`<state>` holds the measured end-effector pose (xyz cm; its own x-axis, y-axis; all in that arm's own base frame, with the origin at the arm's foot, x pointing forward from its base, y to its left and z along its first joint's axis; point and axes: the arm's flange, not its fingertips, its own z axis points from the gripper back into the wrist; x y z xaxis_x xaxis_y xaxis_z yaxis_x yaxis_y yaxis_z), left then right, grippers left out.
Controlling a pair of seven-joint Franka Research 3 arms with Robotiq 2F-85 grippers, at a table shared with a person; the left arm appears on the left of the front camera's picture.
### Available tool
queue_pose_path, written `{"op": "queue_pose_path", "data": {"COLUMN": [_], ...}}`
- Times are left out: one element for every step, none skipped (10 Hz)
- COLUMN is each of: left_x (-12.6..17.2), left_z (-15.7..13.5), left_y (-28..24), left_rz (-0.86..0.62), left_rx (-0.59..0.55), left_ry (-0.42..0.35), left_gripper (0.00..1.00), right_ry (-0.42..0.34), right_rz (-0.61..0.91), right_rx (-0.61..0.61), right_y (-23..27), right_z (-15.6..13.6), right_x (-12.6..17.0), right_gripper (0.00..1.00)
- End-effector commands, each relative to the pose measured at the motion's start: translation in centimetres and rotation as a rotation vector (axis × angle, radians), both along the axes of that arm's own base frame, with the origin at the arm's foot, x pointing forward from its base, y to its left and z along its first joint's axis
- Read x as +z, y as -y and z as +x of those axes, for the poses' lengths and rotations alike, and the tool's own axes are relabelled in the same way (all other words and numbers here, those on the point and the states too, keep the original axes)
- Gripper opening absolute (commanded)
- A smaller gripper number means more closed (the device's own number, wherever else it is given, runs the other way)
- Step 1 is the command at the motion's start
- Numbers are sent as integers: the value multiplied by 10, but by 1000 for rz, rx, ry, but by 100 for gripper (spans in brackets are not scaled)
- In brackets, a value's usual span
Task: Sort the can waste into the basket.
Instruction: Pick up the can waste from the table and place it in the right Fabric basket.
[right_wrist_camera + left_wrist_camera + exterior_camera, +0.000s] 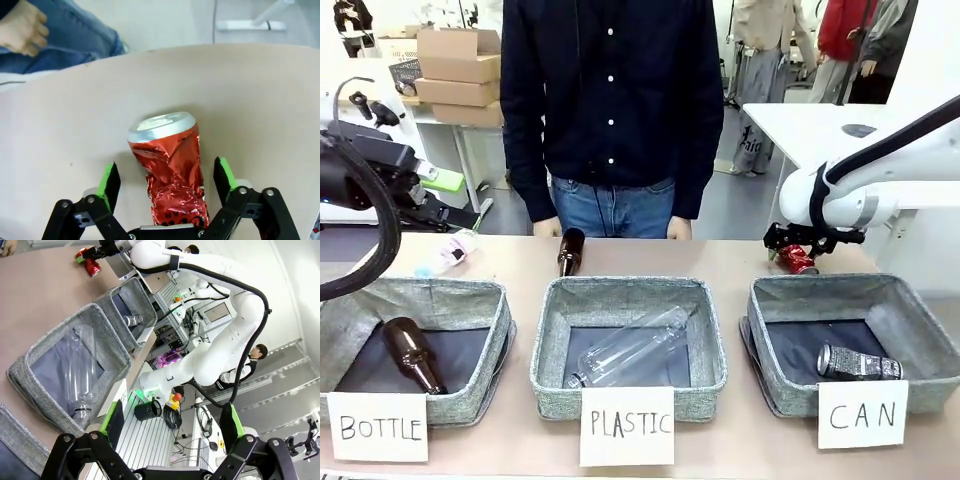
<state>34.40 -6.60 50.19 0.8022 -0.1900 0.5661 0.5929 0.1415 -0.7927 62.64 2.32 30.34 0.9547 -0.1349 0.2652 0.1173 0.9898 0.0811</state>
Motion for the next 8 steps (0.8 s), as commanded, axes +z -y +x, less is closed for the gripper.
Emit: {"op": "queue_pose_path", "data": {"left_x": [2,2,2,2,2,2,2,2], "left_z": [0,0,0,0,0,0,0,0], "left_y": [-3,-3,-3,-3,-3,-3,-3,-3], "left_rz": [3,3,3,3,3,3,3,3], "left_rx": [-11,-11,-11,-11,-11,-11,-11,-11], "left_ry": [13,13,13,13,13,13,13,13], "left_gripper": [100,100,100,100,100,100,100,100], "right_ry": [1,1,2,3,2,0,8,10], "right_rz": [15,11,9,8,7,7,18,45], "right_rx": [-12,-7,-6,-5,-6,-7,-11,-15], "right_y": [-3,-5,-6,-6,-6,-5,-4,-3], "right_z": [1,1,1,1,1,1,1,1], "right_x": [5,6,7,7,7,8,10,11], "right_gripper": [40,0,0,0,13,4,0,0]}}
